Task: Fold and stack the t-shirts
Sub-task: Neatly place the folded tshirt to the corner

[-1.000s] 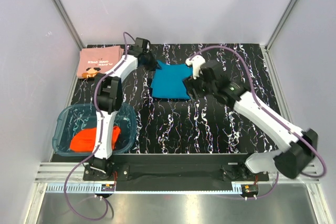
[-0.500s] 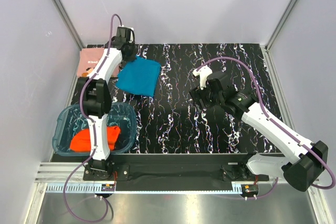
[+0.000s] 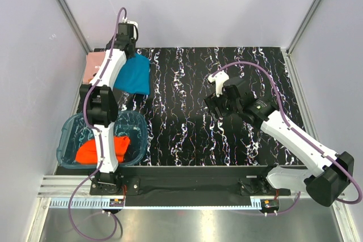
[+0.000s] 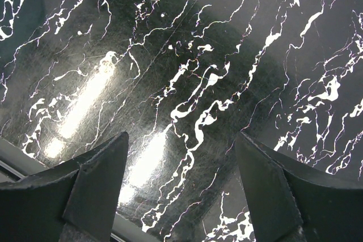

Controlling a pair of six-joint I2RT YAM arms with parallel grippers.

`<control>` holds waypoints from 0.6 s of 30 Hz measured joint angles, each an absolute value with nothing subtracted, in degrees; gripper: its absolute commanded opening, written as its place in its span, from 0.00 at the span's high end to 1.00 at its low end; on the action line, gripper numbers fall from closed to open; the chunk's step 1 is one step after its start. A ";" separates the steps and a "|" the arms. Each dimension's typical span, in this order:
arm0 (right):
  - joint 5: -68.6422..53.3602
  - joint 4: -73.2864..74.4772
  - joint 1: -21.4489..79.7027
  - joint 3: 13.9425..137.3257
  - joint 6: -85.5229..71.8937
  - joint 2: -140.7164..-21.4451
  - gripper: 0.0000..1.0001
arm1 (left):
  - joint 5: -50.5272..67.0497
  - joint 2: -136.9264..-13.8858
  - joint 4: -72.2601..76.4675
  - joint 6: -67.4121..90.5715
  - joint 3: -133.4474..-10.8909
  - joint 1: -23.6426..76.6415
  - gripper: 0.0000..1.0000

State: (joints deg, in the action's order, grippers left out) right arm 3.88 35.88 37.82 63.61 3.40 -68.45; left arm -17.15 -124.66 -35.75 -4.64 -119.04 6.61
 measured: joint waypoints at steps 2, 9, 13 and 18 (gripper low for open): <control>3.88 35.88 37.82 63.61 3.40 -68.64 0.17 | -18.02 -124.66 -34.41 -6.07 -119.33 6.33 1.00; 3.84 35.97 37.80 63.61 3.40 -70.46 0.17 | -18.57 -124.81 -32.23 -9.43 -120.79 5.08 1.00; 3.84 36.32 37.82 63.64 3.40 -71.50 0.17 | -18.72 -125.21 -30.92 -11.46 -121.51 4.71 1.00; 3.55 36.42 37.82 64.16 3.40 -73.54 0.17 | -18.06 -126.30 -29.85 -14.68 -123.13 4.19 1.00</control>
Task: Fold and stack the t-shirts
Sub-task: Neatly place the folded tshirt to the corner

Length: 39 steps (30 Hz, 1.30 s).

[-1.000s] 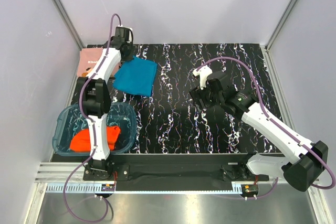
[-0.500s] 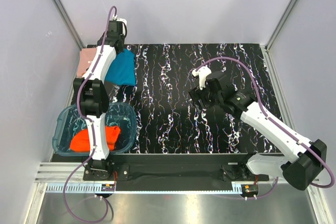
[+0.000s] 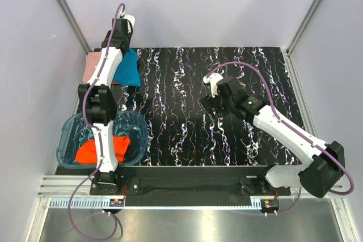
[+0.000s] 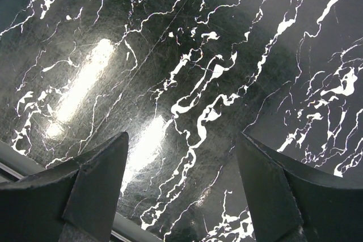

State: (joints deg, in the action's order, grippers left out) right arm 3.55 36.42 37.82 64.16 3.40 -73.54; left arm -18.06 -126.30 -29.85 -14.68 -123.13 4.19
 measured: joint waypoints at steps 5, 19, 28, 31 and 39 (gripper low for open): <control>3.46 36.47 37.82 64.82 3.44 -74.85 0.17 | -16.38 -127.79 -29.85 -16.53 -125.43 3.25 1.00; 3.33 36.34 37.80 66.08 3.92 -77.32 0.17 | -14.70 -128.38 -29.89 -19.38 -125.99 0.91 1.00; 3.33 36.32 37.80 66.08 4.05 -77.36 0.17 | -13.50 -127.79 -29.91 -19.99 -125.19 -0.56 1.00; 3.31 36.34 37.80 66.08 4.05 -77.36 0.17 | -13.26 -127.52 -29.89 -20.01 -125.19 -1.17 1.00; 2.33 36.32 37.80 66.08 4.05 -77.38 0.17 | -13.21 -126.78 -29.85 -20.29 -125.19 -1.56 1.00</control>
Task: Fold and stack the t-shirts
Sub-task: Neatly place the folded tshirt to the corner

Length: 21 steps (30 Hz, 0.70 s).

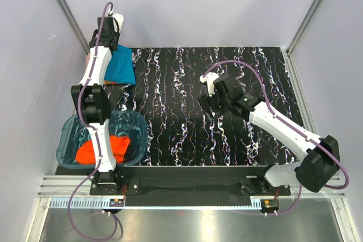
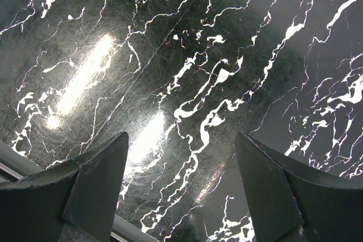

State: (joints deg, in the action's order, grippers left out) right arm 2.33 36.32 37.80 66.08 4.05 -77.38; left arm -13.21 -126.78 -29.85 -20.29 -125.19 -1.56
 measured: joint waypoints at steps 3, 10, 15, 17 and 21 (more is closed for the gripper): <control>2.28 36.32 37.82 66.08 4.05 -77.38 0.17 | -13.19 -126.74 -29.85 -20.75 -125.19 -1.52 1.00; 2.22 36.27 37.80 66.08 4.03 -77.56 0.17 | -12.84 -126.17 -29.95 -20.80 -125.19 -1.56 1.00; 2.00 36.27 37.82 66.08 4.03 -77.82 0.17 | -12.64 -124.95 -30.30 -21.02 -125.14 -0.97 1.00; 2.00 36.27 37.82 66.08 4.03 -77.82 0.17 | -12.71 -124.20 -30.33 -21.26 -124.99 -0.54 1.00; 2.00 36.27 37.82 66.08 4.03 -77.82 0.17 | -12.75 -123.02 -30.28 -21.67 -124.99 0.78 1.00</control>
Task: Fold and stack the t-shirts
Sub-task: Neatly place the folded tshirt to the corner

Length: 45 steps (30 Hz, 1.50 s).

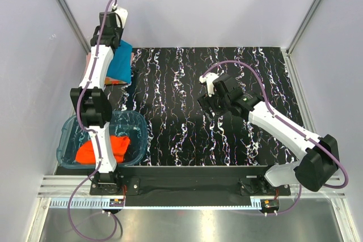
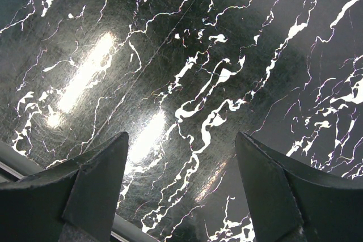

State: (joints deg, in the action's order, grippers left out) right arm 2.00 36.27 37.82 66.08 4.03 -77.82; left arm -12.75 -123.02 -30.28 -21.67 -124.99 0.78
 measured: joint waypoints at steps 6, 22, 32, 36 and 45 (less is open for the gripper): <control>1.98 36.27 37.80 66.08 4.05 -77.82 0.17 | -12.80 -122.54 -30.13 -22.52 -124.99 1.89 1.00; 2.02 36.29 37.80 66.13 4.27 -79.11 0.17 | -13.41 -123.37 -29.87 -23.44 -124.99 1.23 1.00; 2.00 36.36 37.80 67.26 4.27 -80.53 0.17 | -13.85 -126.67 -29.28 -24.64 -125.14 0.82 1.00; 1.98 36.36 37.80 67.90 4.25 -81.73 0.17 | -13.96 -128.01 -28.69 -25.06 -125.99 0.43 1.00; 1.98 36.51 37.80 69.47 4.25 -84.34 0.17 | -13.93 -130.52 -27.16 -25.47 -127.42 -1.04 1.00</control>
State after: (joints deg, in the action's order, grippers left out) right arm 1.98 36.51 37.80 69.47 4.25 -84.33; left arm -13.93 -130.52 -27.16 -25.47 -127.42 -1.04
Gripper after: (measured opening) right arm 0.830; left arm 0.053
